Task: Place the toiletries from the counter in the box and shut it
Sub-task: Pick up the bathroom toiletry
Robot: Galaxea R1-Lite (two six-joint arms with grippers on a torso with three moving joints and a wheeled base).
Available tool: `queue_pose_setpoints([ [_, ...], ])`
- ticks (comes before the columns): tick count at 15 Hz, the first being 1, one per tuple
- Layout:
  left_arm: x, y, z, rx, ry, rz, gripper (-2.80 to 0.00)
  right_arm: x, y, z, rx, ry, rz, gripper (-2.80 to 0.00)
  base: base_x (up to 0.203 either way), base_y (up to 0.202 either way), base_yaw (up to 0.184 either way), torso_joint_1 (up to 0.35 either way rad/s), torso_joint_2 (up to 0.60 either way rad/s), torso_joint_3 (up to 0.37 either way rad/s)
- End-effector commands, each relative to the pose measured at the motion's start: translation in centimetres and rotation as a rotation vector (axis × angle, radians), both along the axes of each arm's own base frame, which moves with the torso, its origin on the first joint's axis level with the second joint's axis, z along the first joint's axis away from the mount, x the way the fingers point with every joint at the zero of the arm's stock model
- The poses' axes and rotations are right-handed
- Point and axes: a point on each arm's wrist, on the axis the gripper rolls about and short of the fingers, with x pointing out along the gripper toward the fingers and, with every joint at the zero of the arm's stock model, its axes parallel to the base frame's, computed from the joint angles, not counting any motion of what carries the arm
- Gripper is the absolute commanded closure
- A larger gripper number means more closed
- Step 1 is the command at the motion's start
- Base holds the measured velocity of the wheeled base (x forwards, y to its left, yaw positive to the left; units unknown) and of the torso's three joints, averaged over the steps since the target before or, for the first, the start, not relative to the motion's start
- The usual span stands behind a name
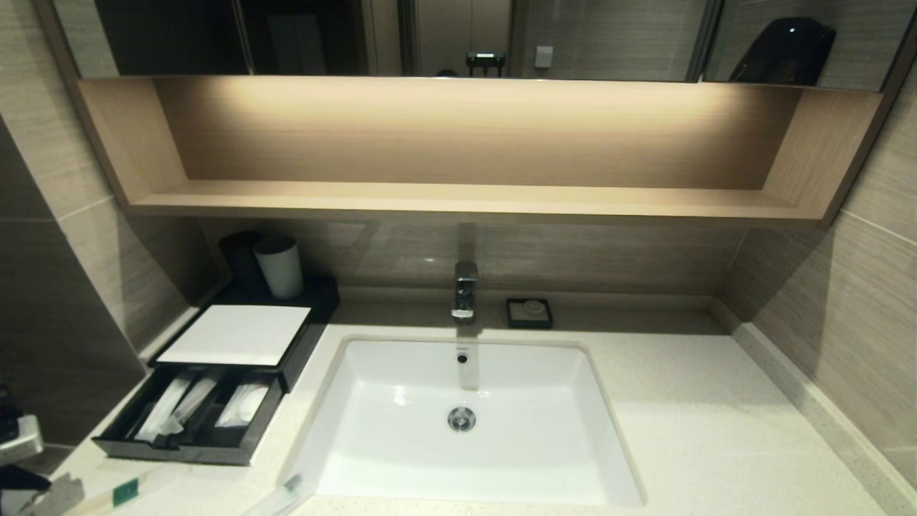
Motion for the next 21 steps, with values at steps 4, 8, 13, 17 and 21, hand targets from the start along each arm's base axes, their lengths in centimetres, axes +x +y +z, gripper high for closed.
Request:
queue_pose_setpoints([
  [4, -0.03, -0.02, -0.18, -0.007, 0.002, -0.006, -2.8, 0.0, 0.0, -0.01, 0.0, 0.0, 0.0, 0.0, 0.0, 0.0, 0.0, 0.0, 0.0, 0.0],
  [8, -0.05, -0.04, -0.18, -0.01, 0.004, -0.006, -2.8, 0.0, 0.0, -0.01, 0.0, 0.0, 0.0, 0.0, 0.0, 0.0, 0.0, 0.0, 0.0, 0.0],
  [13, -0.03, -0.05, -0.22, -0.01, 0.004, -0.008, -2.8, 0.0, 0.0, -0.01, 0.0, 0.0, 0.0, 0.0, 0.0, 0.0, 0.0, 0.0, 0.0, 0.0],
  [17, -0.03, -0.01, -0.37, -0.013, 0.006, -0.007, -2.8, 0.0, 0.0, -0.01, 0.0, 0.0, 0.0, 0.0, 0.0, 0.0, 0.0, 0.0, 0.0, 0.0],
  [21, -0.02, 0.0, -0.32, -0.01, 0.004, -0.007, -2.8, 0.0, 0.0, -0.01, 0.0, 0.0, 0.0, 0.0, 0.0, 0.0, 0.0, 0.0, 0.0, 0.0],
])
